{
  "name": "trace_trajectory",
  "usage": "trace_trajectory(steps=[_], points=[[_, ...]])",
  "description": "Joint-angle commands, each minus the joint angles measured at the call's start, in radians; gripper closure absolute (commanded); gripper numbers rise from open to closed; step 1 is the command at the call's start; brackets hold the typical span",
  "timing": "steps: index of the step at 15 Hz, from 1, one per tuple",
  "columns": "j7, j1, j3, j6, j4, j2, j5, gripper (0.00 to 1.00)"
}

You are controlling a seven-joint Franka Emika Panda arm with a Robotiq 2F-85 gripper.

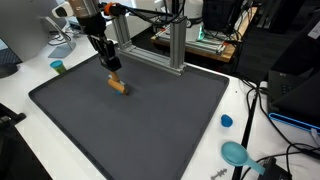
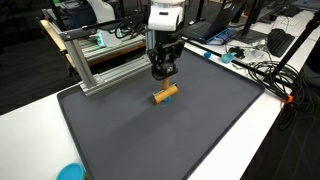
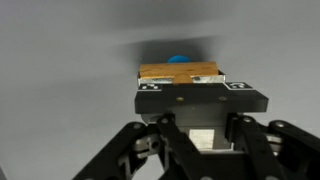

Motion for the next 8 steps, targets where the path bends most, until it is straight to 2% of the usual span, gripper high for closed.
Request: trace_trajectory(steps=[1, 8], points=[[0.012, 0.0, -0.001, -0.017, 0.011, 0.018, -0.011, 0.78], [0.005, -0.008, 0.001, -0.056, 0.043, 0.068, 0.001, 0.78]])
